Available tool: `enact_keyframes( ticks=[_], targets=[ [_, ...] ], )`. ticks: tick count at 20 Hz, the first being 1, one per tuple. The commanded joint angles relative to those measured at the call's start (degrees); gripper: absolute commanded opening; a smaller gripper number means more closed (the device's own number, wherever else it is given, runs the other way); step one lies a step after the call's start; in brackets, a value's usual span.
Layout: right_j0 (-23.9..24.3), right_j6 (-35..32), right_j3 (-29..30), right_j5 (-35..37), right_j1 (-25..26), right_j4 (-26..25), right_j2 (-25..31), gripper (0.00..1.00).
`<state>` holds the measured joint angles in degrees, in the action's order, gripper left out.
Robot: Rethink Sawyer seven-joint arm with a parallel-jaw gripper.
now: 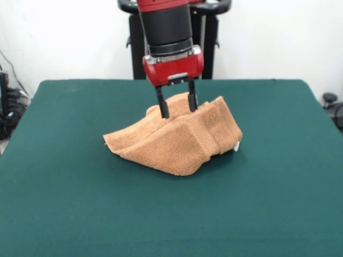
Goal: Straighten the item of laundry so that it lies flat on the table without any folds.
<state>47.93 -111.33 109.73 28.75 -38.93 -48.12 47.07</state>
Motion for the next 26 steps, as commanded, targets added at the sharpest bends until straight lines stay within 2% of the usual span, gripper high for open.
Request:
enact_keyframes(
  ticks=[1,11,15,23,25,26],
  targets=[
    [-2.0,14.9,-0.9,3.2,-1.4,-0.2,6.5,1.00],
    [-7.0,12.2,-2.1,7.7,-5.3,3.2,6.7,1.00],
    [-9.9,9.0,-1.9,8.7,-7.4,3.4,4.5,1.00],
    [-12.1,7.7,-2.3,7.4,-7.6,3.7,2.5,1.00],
    [-12.8,3.5,-0.9,8.1,-8.6,5.0,0.1,1.00],
    [-13.5,-0.8,0.4,8.6,-9.9,6.3,-2.2,1.00]
  ],
)
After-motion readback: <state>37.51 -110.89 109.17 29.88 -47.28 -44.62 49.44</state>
